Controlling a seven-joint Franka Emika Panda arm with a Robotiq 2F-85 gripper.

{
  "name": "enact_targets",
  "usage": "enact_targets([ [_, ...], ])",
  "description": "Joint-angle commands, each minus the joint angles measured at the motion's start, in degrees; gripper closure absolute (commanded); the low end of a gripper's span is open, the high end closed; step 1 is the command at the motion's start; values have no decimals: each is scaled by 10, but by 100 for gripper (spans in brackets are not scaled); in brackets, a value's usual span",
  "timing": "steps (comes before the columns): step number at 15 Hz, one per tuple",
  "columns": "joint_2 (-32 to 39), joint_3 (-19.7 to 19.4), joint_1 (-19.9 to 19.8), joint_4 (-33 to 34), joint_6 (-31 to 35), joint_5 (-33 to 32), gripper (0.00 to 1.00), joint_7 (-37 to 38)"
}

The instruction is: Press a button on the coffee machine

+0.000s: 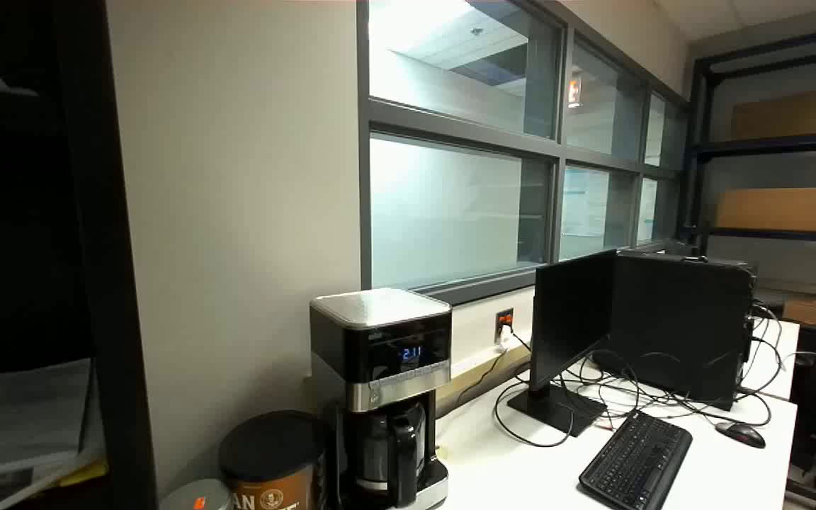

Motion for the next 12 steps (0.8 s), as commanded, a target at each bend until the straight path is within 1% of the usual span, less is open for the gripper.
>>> enact_targets([
  [1,0,-2,2,1,-2,-1,0,0],
  [9,0,-2,2,1,-2,-1,0,0],
  [12,22,3,8,19,9,-6,0,-6],
])
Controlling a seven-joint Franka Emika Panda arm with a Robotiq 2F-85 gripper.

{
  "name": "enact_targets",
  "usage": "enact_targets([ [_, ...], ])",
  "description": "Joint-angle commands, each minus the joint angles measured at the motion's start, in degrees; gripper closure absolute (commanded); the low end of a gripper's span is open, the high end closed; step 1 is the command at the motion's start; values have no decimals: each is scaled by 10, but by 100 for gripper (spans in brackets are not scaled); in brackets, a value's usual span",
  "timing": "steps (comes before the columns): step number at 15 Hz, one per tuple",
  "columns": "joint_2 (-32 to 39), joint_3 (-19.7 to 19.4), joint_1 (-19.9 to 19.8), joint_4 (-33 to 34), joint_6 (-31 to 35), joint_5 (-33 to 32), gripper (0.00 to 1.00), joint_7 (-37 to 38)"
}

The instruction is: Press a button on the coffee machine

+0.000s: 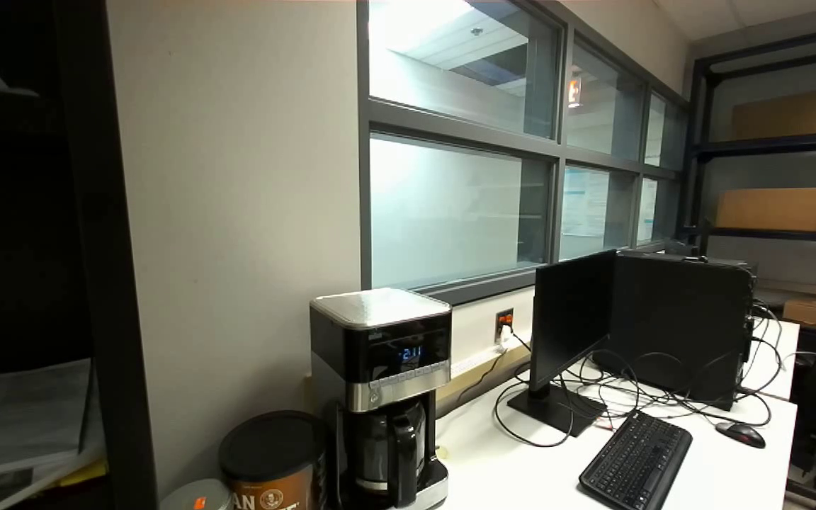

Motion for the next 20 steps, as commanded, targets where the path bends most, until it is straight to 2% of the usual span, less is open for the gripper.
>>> enact_targets([
  [1,30,3,9,24,11,-7,0,-9],
  [6,97,13,33,76,34,-13,0,-35],
  [7,113,14,38,88,41,-14,4,-42],
  [8,131,18,43,103,46,-18,26,-47],
  [10,167,26,50,132,55,-31,31,-56],
  [11,185,31,53,148,61,-45,36,-58],
  [16,278,54,74,237,60,-121,76,-56],
  [19,328,55,90,289,58,-171,99,-62],
  [20,344,54,96,307,58,-190,100,-61],
])
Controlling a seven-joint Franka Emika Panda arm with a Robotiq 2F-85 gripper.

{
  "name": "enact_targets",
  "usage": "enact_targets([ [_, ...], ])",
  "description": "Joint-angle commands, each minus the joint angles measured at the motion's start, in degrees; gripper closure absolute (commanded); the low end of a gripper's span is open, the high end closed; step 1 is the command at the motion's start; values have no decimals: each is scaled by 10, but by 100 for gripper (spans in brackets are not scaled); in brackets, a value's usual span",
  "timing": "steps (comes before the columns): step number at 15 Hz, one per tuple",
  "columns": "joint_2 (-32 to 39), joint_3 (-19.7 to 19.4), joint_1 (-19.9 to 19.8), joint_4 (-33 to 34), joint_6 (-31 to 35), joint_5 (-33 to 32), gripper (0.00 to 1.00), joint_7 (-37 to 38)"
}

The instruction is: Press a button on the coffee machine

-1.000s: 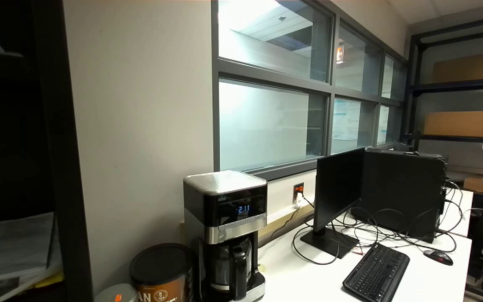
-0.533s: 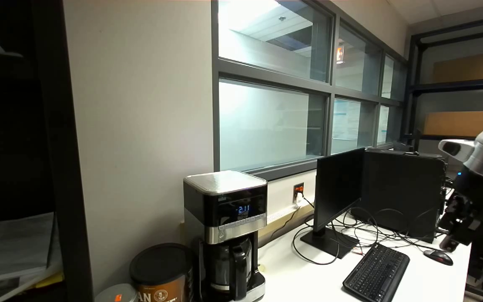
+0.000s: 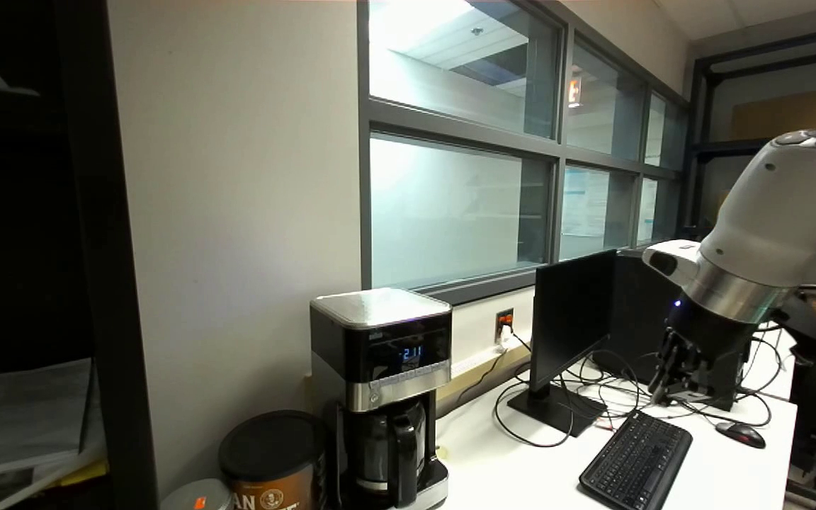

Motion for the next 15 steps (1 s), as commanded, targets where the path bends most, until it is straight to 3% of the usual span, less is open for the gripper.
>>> enact_targets([
  [1,74,-5,21,81,-2,-62,100,-9],
  [15,264,-20,94,314,3,-228,100,-6],
])
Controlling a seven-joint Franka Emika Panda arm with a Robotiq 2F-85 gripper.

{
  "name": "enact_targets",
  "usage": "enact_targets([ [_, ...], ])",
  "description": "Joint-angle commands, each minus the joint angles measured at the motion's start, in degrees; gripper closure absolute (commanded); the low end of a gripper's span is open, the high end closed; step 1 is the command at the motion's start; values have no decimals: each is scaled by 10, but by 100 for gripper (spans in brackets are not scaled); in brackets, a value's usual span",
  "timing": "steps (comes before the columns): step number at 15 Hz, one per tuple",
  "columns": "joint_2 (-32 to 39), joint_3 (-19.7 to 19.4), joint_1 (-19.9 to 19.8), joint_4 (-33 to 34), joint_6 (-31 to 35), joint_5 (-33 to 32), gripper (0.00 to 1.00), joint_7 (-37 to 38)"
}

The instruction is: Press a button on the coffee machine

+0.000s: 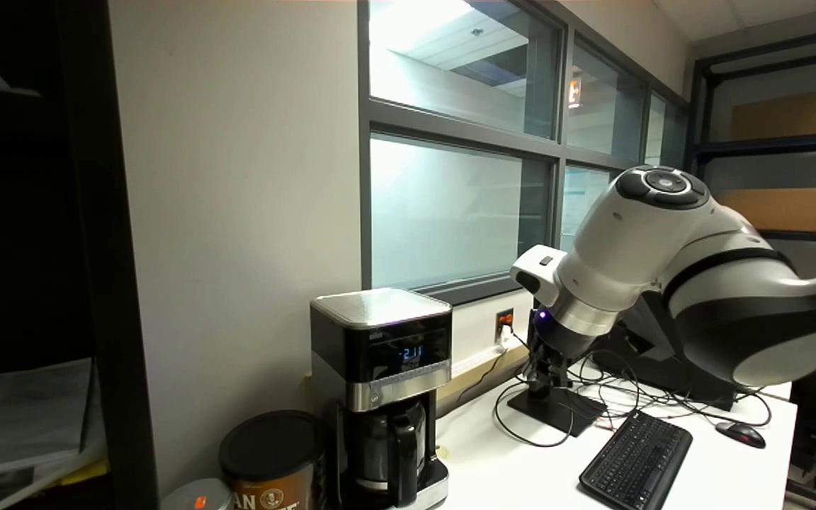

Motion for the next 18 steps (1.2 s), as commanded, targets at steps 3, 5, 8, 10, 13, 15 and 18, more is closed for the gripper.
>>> enact_targets([
  [3,65,-11,25,82,8,-35,100,0],
  [5,80,-11,33,97,13,-46,100,3],
  [8,99,-9,44,117,23,-61,100,1],
  [10,110,-9,52,129,29,-70,100,0],
  [13,125,-7,61,147,34,-78,100,-5],
  [15,130,-6,65,154,36,-81,100,-8],
  [18,141,-5,71,168,39,-87,100,-10],
])
